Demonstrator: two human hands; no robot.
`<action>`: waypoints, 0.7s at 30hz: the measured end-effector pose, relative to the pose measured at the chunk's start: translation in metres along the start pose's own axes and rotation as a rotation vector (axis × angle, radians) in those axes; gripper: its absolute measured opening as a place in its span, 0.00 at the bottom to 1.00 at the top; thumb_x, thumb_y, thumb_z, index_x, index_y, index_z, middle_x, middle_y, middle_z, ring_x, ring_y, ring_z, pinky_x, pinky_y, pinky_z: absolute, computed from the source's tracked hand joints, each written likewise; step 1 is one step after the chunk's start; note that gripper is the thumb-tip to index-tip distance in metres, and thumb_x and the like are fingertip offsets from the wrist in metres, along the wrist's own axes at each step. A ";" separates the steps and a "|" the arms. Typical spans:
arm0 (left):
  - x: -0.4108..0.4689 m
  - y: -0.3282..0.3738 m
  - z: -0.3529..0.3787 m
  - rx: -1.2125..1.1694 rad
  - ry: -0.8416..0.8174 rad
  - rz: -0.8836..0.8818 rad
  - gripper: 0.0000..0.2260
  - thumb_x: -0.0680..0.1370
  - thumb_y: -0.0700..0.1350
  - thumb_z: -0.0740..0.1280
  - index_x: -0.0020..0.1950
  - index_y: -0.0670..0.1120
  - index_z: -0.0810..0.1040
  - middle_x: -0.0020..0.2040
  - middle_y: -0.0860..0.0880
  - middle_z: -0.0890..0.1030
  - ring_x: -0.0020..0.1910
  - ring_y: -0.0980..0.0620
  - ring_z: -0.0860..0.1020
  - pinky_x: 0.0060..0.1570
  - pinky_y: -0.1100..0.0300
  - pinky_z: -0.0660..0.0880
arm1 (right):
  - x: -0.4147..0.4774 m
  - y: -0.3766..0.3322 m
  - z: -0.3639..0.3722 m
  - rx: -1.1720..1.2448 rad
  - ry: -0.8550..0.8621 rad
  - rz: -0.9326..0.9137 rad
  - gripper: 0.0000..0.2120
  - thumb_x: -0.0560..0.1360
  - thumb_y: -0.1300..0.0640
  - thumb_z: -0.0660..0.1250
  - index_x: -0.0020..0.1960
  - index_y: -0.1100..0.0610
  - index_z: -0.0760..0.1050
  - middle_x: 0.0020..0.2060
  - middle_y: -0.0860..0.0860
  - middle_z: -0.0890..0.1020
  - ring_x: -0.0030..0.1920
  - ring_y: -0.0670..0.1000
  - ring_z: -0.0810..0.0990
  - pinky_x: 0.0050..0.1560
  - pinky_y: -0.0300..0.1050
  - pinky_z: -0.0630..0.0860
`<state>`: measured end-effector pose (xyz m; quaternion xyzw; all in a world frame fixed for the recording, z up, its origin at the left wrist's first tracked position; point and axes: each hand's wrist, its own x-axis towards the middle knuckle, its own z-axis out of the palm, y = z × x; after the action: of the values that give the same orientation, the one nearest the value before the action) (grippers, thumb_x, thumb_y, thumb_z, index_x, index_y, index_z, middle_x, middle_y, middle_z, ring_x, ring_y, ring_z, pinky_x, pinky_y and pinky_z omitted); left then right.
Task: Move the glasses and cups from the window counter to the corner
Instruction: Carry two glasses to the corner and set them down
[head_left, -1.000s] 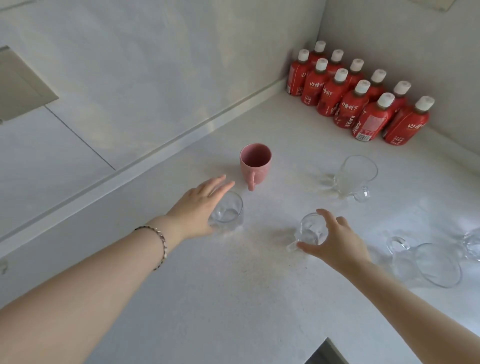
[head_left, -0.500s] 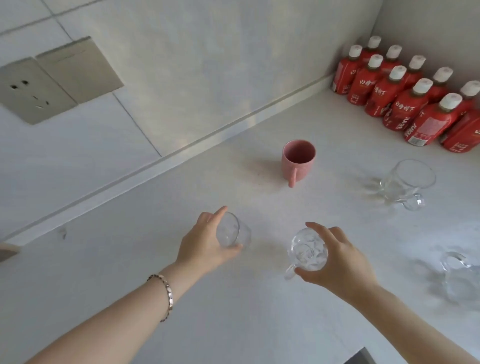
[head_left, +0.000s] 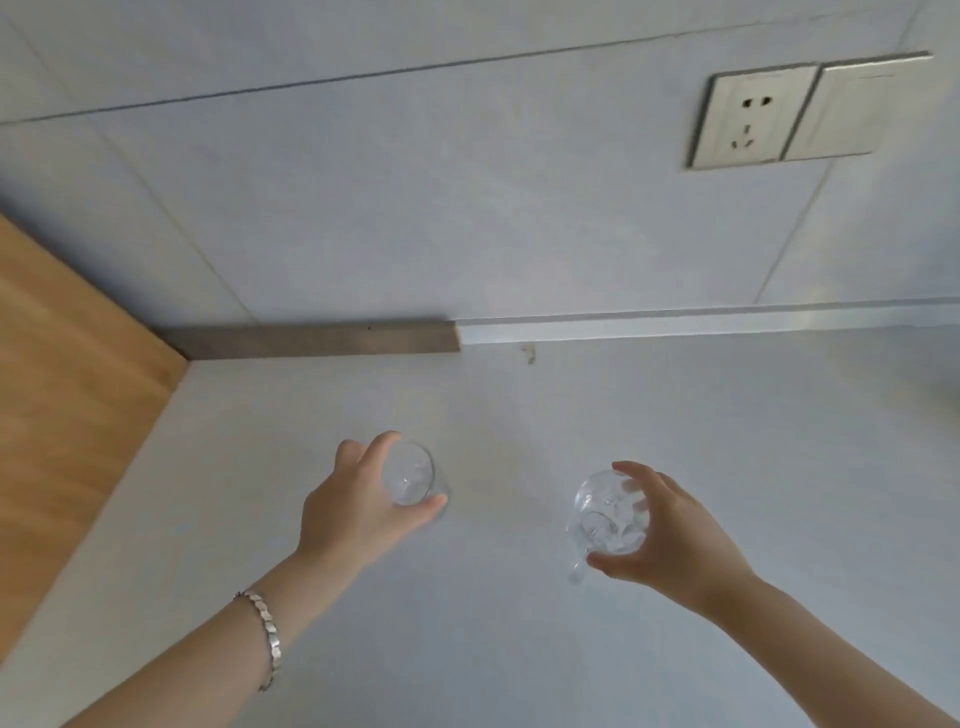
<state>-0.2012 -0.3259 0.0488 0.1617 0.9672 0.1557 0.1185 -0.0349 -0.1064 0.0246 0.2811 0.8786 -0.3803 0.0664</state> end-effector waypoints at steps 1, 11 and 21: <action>0.008 -0.030 -0.011 0.003 0.006 -0.036 0.30 0.65 0.63 0.71 0.63 0.58 0.67 0.55 0.52 0.69 0.50 0.47 0.80 0.48 0.58 0.73 | 0.008 -0.023 0.020 -0.007 -0.013 -0.014 0.43 0.59 0.46 0.78 0.70 0.45 0.61 0.58 0.41 0.71 0.56 0.46 0.76 0.55 0.39 0.74; 0.112 -0.251 -0.084 -0.033 0.075 -0.328 0.31 0.66 0.62 0.71 0.64 0.51 0.68 0.56 0.46 0.67 0.52 0.40 0.79 0.47 0.56 0.70 | 0.073 -0.205 0.178 -0.145 -0.139 -0.106 0.43 0.61 0.45 0.76 0.71 0.45 0.59 0.63 0.44 0.72 0.59 0.46 0.75 0.55 0.39 0.73; 0.234 -0.330 -0.103 -0.212 0.131 -0.421 0.32 0.65 0.58 0.74 0.64 0.48 0.69 0.64 0.42 0.69 0.59 0.41 0.75 0.56 0.52 0.75 | 0.132 -0.294 0.241 -0.184 -0.170 -0.156 0.44 0.61 0.47 0.77 0.71 0.45 0.59 0.65 0.45 0.71 0.61 0.48 0.74 0.58 0.40 0.73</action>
<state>-0.5364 -0.5675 -0.0103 -0.0672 0.9635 0.2384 0.1016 -0.3283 -0.3807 -0.0023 0.1713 0.9201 -0.3247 0.1362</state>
